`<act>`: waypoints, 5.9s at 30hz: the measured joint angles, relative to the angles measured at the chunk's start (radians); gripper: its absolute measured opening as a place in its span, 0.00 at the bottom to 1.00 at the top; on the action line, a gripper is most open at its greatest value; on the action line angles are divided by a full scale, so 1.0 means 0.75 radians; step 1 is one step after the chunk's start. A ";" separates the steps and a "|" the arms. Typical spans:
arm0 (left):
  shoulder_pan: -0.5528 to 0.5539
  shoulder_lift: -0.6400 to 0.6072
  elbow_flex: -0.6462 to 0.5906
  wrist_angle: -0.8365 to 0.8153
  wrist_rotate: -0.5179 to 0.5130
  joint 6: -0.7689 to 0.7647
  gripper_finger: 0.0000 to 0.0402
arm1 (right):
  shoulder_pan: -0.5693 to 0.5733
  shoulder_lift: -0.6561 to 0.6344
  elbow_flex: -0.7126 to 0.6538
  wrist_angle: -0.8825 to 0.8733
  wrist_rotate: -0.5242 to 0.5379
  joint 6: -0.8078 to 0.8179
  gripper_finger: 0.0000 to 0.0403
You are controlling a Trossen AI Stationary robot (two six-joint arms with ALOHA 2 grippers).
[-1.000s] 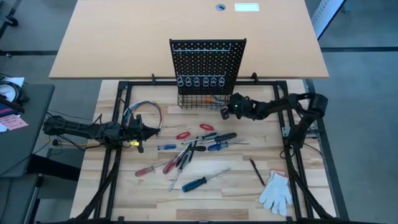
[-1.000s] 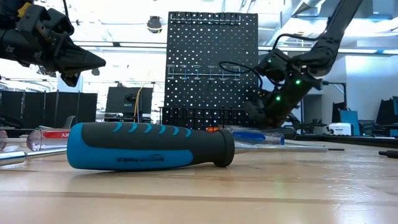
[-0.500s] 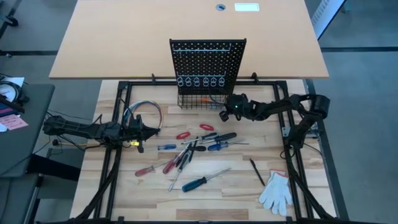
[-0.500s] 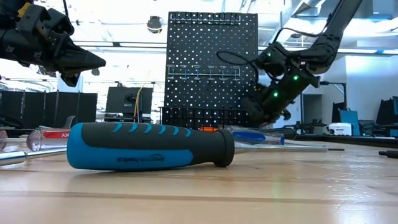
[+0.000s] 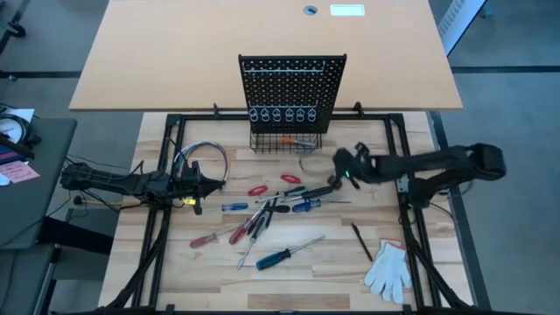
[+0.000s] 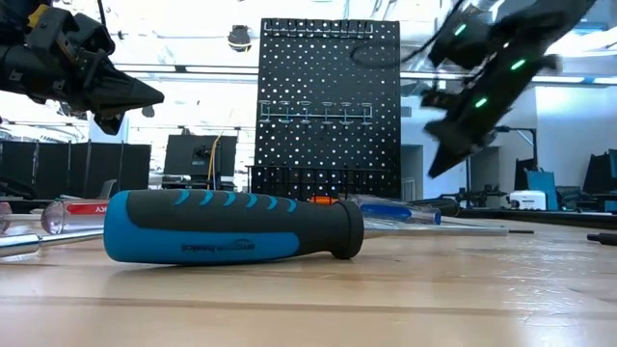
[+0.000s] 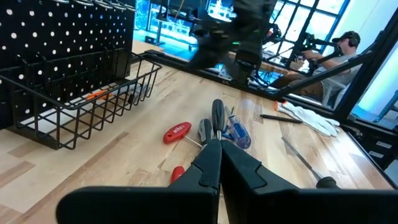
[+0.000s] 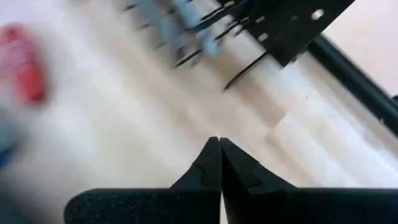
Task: Hang tools onto peg board
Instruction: Put the bottom black pen into the wire basket on the pegboard
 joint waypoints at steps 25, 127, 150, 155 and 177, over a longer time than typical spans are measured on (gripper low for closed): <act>0.000 0.000 0.000 0.000 -0.008 -0.024 0.00 | 0.995 0.207 0.053 -0.470 -0.425 1.319 0.52; 0.011 1.894 1.223 -0.270 -0.176 0.628 0.05 | 0.472 0.297 0.296 0.710 0.023 -0.588 0.61; 0.012 1.894 1.221 -0.289 -0.180 0.605 0.06 | 0.362 0.508 0.441 0.648 -0.124 -0.493 0.08; 0.012 1.894 1.221 -0.287 -0.192 0.589 0.09 | 0.361 0.506 0.441 0.642 -0.115 -0.479 0.04; -0.008 1.454 1.068 -0.659 -0.507 0.308 0.32 | -0.170 0.331 -0.024 1.372 -0.481 -0.369 0.04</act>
